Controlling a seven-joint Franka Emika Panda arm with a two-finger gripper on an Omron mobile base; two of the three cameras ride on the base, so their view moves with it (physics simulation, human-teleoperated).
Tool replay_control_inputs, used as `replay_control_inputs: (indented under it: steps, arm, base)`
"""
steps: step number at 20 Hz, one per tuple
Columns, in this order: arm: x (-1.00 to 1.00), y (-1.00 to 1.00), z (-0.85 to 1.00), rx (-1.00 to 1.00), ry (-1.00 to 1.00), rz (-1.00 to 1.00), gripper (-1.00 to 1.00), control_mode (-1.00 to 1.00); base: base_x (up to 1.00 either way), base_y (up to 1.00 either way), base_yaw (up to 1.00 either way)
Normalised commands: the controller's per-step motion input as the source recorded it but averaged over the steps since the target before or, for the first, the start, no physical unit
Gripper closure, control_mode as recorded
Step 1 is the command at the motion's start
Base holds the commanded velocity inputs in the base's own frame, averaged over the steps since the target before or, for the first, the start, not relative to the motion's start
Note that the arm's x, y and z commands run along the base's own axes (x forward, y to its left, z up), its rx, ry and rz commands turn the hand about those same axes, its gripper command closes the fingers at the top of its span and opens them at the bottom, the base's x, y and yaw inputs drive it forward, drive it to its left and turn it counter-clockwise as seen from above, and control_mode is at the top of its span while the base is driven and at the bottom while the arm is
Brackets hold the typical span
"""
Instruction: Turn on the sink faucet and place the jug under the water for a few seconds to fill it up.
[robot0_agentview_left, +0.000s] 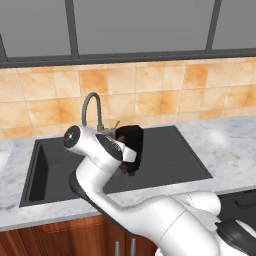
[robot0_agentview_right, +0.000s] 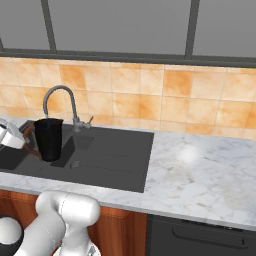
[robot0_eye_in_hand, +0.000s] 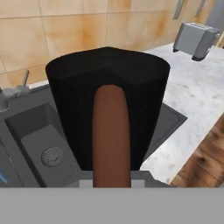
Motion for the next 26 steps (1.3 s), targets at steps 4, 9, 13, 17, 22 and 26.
replay_control_inputs:
  steps: [4,9,13,17,22,26]
  arm:
    - [0.00,0.51,-0.17,0.00,0.00,0.15,1.00,-1.00]
    - [0.00,0.59,-0.07,0.00,0.06,0.00,1.00,-1.00]
    - [0.00,0.49,-0.08,0.00,0.04,0.00,1.00,-1.00]
    - [0.00,0.41,-0.09,0.00,0.02,0.00,1.00,-1.00]
    - [0.03,0.34,-0.04,0.00,0.00,0.00,1.00,-1.00]
    - [0.14,0.24,-0.01,0.00,0.00,0.00,1.00,-1.00]
  base:
    - [0.00,0.00,0.00]
    - [0.00,0.00,0.00]
    - [0.00,0.00,0.00]
    - [0.00,0.00,0.00]
    - [0.00,0.00,0.00]
    - [0.00,0.00,0.00]
